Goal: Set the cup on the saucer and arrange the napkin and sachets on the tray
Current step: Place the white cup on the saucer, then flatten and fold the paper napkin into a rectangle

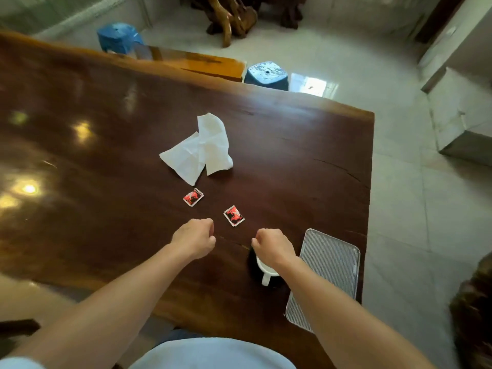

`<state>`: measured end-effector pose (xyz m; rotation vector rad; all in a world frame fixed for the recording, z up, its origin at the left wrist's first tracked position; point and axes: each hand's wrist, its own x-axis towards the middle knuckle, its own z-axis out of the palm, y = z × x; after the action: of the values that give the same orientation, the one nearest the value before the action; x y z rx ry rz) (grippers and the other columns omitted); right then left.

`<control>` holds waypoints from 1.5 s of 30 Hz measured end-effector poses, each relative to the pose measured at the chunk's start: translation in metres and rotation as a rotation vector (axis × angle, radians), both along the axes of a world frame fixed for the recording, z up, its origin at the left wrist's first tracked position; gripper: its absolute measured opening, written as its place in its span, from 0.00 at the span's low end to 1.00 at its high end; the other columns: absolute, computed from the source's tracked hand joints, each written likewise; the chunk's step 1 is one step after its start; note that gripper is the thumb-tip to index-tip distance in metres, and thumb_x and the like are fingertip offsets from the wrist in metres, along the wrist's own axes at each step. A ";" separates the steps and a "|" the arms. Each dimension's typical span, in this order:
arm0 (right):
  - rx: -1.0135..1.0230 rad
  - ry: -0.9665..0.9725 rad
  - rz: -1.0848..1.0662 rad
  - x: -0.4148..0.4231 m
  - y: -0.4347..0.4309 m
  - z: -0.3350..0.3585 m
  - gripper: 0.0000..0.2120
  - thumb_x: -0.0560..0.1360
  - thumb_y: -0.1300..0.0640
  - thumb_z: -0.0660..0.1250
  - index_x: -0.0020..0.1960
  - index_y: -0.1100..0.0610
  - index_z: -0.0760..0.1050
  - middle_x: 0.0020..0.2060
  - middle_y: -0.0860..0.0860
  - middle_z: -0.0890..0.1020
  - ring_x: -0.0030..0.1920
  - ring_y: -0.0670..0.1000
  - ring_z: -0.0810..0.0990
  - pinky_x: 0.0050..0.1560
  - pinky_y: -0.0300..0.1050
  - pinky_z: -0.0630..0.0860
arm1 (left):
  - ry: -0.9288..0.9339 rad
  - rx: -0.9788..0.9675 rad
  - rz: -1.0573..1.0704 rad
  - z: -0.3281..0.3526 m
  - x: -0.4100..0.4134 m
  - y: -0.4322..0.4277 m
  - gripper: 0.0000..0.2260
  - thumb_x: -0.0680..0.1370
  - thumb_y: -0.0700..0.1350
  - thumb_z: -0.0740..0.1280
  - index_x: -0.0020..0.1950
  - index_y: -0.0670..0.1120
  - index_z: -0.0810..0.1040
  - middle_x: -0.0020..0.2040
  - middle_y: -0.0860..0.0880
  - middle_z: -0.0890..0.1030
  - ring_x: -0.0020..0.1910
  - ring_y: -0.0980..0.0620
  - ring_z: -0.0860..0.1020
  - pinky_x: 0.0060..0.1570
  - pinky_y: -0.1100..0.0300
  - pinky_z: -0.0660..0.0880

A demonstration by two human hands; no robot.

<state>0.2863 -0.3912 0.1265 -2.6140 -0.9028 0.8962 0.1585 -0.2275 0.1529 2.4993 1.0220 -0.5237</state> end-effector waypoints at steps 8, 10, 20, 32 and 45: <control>-0.033 0.022 0.048 -0.003 0.068 -0.006 0.13 0.78 0.50 0.58 0.48 0.57 0.77 0.49 0.56 0.81 0.49 0.60 0.80 0.48 0.48 0.76 | 0.042 -0.044 0.095 -0.016 -0.016 0.059 0.06 0.79 0.49 0.64 0.55 0.51 0.76 0.52 0.50 0.81 0.48 0.50 0.78 0.44 0.55 0.76; -0.033 0.010 0.018 0.002 0.087 -0.008 0.14 0.78 0.50 0.59 0.49 0.58 0.78 0.50 0.57 0.81 0.49 0.61 0.81 0.47 0.48 0.75 | 0.046 -0.066 0.083 -0.021 -0.008 0.078 0.07 0.79 0.49 0.64 0.55 0.51 0.77 0.51 0.50 0.81 0.47 0.49 0.78 0.44 0.55 0.76; -0.072 0.004 -0.075 0.032 0.177 -0.038 0.09 0.79 0.53 0.62 0.55 0.56 0.76 0.52 0.53 0.81 0.51 0.57 0.80 0.45 0.47 0.74 | -0.047 -0.172 0.024 -0.069 0.045 0.161 0.07 0.77 0.48 0.63 0.51 0.49 0.79 0.48 0.47 0.82 0.47 0.44 0.80 0.45 0.53 0.76; -0.027 -0.185 -0.209 0.092 0.295 -0.087 0.25 0.76 0.61 0.68 0.71 0.55 0.65 0.62 0.54 0.71 0.58 0.56 0.75 0.45 0.51 0.78 | -0.235 -0.254 0.096 -0.117 0.124 0.243 0.06 0.77 0.46 0.66 0.54 0.49 0.77 0.44 0.51 0.81 0.46 0.46 0.80 0.45 0.52 0.77; 0.188 -0.179 -0.211 0.112 0.292 -0.118 0.09 0.81 0.57 0.62 0.55 0.59 0.79 0.48 0.53 0.78 0.50 0.55 0.76 0.45 0.53 0.77 | -0.414 -0.166 -0.029 -0.139 0.165 0.238 0.14 0.77 0.46 0.71 0.61 0.48 0.76 0.59 0.48 0.76 0.47 0.44 0.80 0.42 0.54 0.76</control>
<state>0.3983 -0.0991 0.0090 -2.5930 -0.6954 0.5060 0.3233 0.0105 0.0138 2.3398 0.7504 -0.0834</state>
